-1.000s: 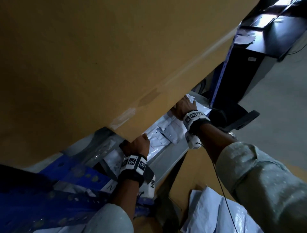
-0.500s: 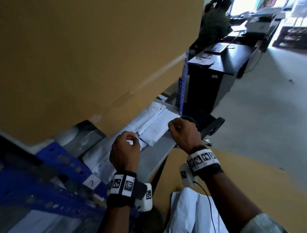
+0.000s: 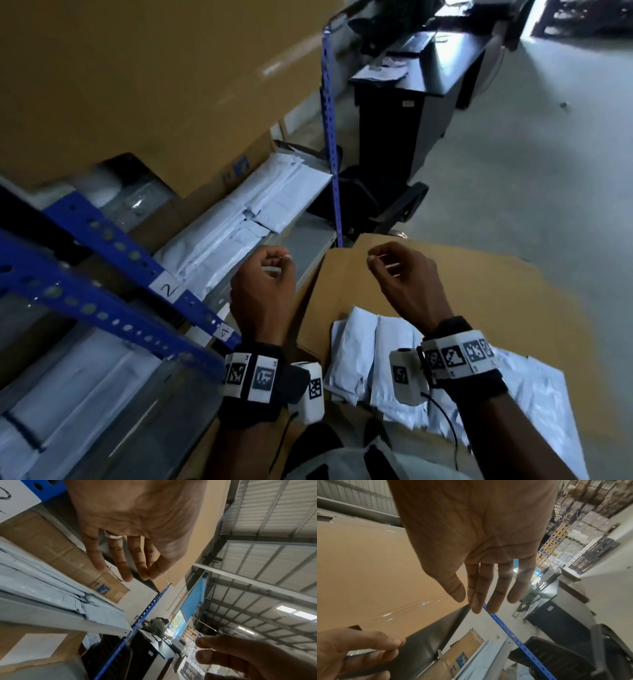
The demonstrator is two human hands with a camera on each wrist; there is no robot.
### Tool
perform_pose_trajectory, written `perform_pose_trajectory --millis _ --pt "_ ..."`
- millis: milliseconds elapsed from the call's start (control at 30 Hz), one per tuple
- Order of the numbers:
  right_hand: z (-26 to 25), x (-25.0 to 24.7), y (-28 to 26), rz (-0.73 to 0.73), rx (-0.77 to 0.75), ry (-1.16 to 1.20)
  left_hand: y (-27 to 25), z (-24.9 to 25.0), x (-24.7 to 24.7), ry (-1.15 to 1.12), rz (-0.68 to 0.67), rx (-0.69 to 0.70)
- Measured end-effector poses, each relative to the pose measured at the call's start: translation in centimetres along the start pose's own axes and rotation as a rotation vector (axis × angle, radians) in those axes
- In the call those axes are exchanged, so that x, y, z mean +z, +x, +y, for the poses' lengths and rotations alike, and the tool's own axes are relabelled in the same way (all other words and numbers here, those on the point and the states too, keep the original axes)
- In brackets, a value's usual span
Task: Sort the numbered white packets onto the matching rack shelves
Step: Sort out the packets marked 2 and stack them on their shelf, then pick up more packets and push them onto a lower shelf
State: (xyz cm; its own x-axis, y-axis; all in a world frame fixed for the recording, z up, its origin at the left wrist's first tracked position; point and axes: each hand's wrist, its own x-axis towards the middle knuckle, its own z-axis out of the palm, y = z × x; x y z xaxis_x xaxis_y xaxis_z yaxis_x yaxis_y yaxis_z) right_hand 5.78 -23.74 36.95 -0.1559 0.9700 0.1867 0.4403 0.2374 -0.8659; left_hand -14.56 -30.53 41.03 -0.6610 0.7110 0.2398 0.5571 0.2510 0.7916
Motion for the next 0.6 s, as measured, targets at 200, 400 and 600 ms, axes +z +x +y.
perform_pose_trajectory --millis 200,400,600 --pt "0.8 -1.1 -5.6 0.025 0.110 -0.073 -4.0 -0.8 -0.5 -0.021 -0.182 0.166" --pt "1.0 -0.4 -14.9 0.141 0.229 -0.076 -8.1 -4.6 -3.3 -0.010 -0.270 0.205" --pt "2.0 1.5 -26.7 0.084 0.438 -0.077 -14.3 -10.5 -5.9 -0.056 -0.443 0.113"
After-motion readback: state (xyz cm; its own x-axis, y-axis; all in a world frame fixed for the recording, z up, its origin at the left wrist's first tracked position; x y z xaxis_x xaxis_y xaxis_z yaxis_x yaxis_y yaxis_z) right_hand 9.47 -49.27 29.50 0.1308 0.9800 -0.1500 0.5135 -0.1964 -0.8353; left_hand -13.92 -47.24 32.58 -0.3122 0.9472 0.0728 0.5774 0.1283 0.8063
